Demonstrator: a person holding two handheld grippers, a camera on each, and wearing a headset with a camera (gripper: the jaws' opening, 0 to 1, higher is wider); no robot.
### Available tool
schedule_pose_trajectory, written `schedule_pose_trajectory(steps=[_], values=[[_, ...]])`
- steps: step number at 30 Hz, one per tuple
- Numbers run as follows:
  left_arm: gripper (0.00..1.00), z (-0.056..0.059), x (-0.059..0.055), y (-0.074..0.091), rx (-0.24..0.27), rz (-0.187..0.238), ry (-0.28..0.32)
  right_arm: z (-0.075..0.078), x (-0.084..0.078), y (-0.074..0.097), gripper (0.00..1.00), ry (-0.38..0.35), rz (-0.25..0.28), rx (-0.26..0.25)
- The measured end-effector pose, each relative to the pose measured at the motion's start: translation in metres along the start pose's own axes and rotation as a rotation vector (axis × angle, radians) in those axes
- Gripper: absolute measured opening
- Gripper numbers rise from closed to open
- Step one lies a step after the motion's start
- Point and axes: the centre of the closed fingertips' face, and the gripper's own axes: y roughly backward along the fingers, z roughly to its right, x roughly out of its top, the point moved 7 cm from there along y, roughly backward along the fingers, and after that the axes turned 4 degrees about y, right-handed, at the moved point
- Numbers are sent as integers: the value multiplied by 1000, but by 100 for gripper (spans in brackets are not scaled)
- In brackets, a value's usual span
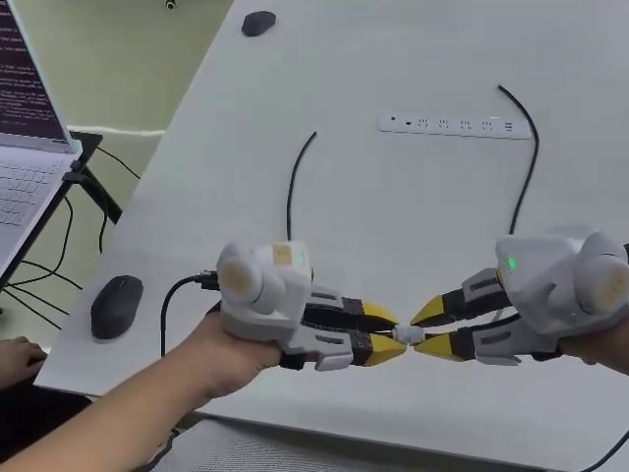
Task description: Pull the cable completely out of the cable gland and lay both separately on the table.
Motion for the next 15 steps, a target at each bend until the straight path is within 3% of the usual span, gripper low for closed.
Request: schedule_pose_trajectory(steps=[3, 5, 7, 10, 12, 13, 15], values=[[15, 1, 0, -1, -5, -1, 17, 0, 0, 1, 8, -22, 4, 4], [15, -1, 0, -2, -8, 0, 30, 2, -2, 1, 10, -116, 7, -5], [15, 0, -1, -3, -11, -3, 29, 6, -5, 1, 14, -124, 23, -16], [15, 1, -2, -4, -13, -11, 18, 5, -5, 3, 16, -235, 76, 13], [15, 0, -2, -4, -6, -15, 5, 5, -1, 6, 21, -362, 151, 42], [15, 0, -3, -5, -8, -16, 2, 5, -4, 8, 24, -413, 152, 65], [15, 1, -2, -5, -8, -15, -8, 9, -8, 11, 22, -388, 147, 56]])
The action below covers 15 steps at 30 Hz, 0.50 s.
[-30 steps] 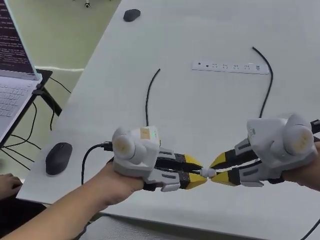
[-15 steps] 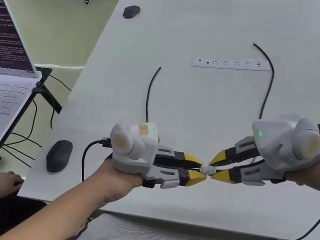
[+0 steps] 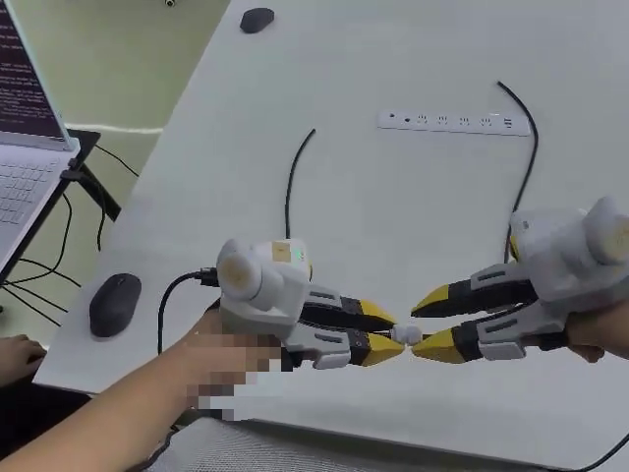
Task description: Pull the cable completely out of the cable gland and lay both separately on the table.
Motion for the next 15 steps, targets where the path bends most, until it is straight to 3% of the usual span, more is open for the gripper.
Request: schedule_pose_trajectory(steps=[3, 5, 7, 9, 12, 15], values=[[15, -1, 1, 0, 2, -2, -12, 2, -2, 3, 18, -136, 22, 38], [15, -1, 2, 0, 5, -4, -34, 7, -3, 4, 15, -177, 52, 54], [15, -1, 4, 1, 7, 1, -43, 12, -4, 5, 15, -288, 85, 64], [15, -1, 6, 1, 8, -5, -62, 13, -5, 6, 15, -357, 130, 111], [15, 0, 8, 1, 11, -22, -88, 13, -7, 4, 16, -410, 149, 156], [15, 3, 10, 1, 11, -28, -112, 11, -9, 0, 16, -413, 142, 185]])
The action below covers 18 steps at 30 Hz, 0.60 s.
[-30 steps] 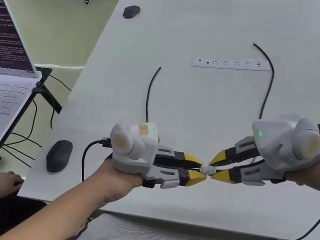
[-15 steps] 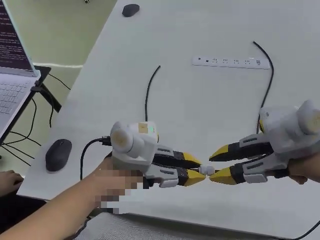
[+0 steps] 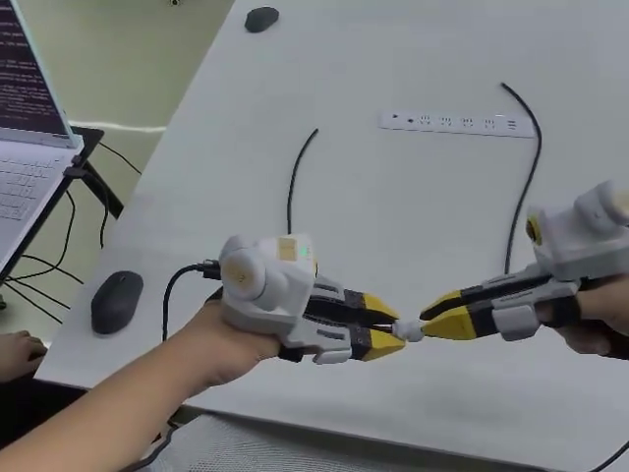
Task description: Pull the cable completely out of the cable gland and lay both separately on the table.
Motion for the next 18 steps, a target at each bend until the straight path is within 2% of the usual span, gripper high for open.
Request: schedule_pose_trajectory(steps=[4, 7, 9, 14, 16, 18], values=[[15, 1, 0, 0, -3, -3, -18, 1, -4, -4, 17, -15, -18, 21], [15, 3, 0, -1, -9, -15, -31, 1, -5, -7, 17, -44, 1, 42], [15, 4, 0, -1, -11, -16, -27, 1, -7, -8, 17, -51, -10, 44], [15, 7, 1, -1, -15, -15, -29, -3, -8, -9, 13, -71, -14, 74], [15, 7, 1, -1, -17, -16, -29, -6, -9, -9, 9, -86, -19, 101], [15, 8, 1, -3, -21, -18, -30, -5, -9, -10, 9, -87, -24, 93]])
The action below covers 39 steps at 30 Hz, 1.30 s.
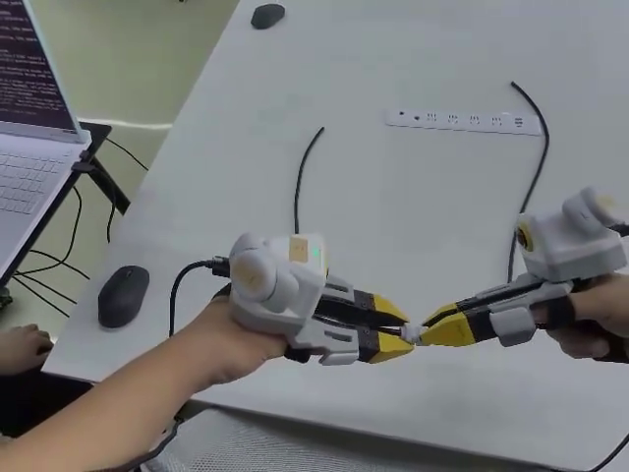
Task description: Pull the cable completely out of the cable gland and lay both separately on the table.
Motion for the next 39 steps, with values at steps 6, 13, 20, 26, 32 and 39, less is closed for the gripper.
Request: schedule_pose_trajectory(steps=[6, 13, 20, 26, 32, 39], values=[[14, 3, -1, -1, -12, -7, 12, -4, -2, 0, 8, 86, -35, -10], [14, 1, -1, 0, -18, 8, 65, -12, 2, 0, 7, 323, -80, -83], [14, -2, -5, 3, -37, 34, 153, -26, 0, -5, 7, 713, -138, -242], [15, -3, -11, 4, -53, 52, 221, -30, -6, -11, 7, 957, -216, -393], [15, -6, -11, 5, -56, 72, 289, -33, -7, -15, 7, 1098, -261, -489], [15, -2, -15, 0, -62, 47, 275, -30, -11, -14, 8, 1062, -277, -472]])
